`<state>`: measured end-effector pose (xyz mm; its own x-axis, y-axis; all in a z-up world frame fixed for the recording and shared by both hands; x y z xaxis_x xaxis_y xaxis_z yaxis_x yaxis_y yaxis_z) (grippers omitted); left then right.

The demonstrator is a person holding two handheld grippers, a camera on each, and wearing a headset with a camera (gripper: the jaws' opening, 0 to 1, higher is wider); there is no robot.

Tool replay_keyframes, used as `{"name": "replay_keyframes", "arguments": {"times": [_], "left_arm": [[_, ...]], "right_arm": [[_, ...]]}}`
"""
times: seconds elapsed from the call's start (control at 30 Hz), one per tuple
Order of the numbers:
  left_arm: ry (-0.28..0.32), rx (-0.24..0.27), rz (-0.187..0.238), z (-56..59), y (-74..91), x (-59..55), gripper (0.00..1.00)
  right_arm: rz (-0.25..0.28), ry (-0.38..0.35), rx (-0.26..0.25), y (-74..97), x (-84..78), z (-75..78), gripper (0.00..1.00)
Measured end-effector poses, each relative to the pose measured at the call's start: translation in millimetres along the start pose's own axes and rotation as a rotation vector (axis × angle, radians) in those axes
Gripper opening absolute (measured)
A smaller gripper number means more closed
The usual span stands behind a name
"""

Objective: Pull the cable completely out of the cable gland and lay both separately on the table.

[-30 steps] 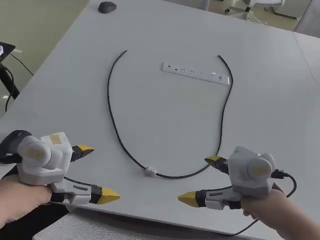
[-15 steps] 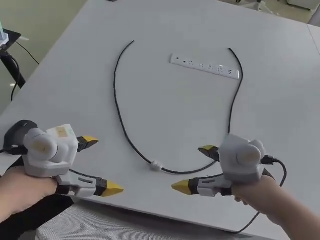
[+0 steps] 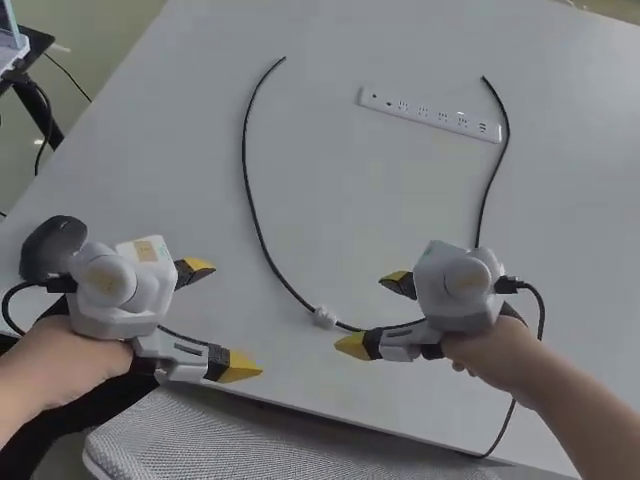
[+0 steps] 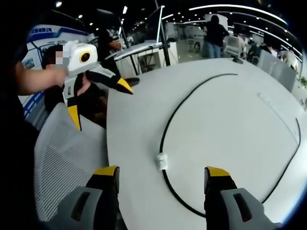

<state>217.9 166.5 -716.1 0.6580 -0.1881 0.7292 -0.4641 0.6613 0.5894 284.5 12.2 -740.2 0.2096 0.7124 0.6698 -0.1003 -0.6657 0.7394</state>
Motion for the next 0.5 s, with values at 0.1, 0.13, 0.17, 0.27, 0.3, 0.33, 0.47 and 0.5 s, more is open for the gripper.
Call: {"name": "replay_keyframes", "arguments": {"times": [0.1,0.13,0.17,0.27,0.3,0.33,0.47,0.5], "left_arm": [[0.004,-0.002,-0.001,-2.1,-1.6,-0.4,0.91],[0.007,-0.001,0.001,-2.4,-2.1,0.2,0.91],[0.008,-0.001,0.001,-2.4,-2.3,0.5,0.91],[0.008,0.003,0.014,-3.0,-2.8,3.4,0.91],[0.011,0.005,0.013,-3.2,-2.8,3.6,0.91],[0.012,0.005,0.015,-3.3,-2.8,3.8,0.91],[0.016,0.006,0.015,-3.0,-2.8,3.7,0.9],[0.015,0.006,0.013,-2.1,-2.4,3.1,0.9]], "right_arm": [[-0.016,-0.001,0.009,-6.2,-0.4,2.6,0.69],[-0.023,0.003,0.016,-9.2,-1.2,2.9,0.67],[-0.031,0.007,0.019,-11.4,-2.1,3.2,0.66],[-0.065,0.028,0.037,-20.0,-6.2,3.5,0.63],[-0.074,0.032,0.039,-23.7,-7.4,4.2,0.61],[-0.083,0.036,0.04,-26.0,-8.7,4.9,0.6],[-0.119,0.052,0.058,-34.7,-13.9,4.4,0.53],[-0.132,0.057,0.063,-35.9,-15.1,4.1,0.52]]}}
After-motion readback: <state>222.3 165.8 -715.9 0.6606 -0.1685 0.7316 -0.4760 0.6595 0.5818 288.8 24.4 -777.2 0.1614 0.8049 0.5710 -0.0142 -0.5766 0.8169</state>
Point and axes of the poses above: the centre of the closed fingertips' face, and the gripper's own axes: y roughly backward along the fingers, z roughly to its right, x roughly out of its top, the point moved 3 cm from there along y, roughly backward along the fingers, and after that the axes turned 9 degrees about y, right-handed, at the moved point
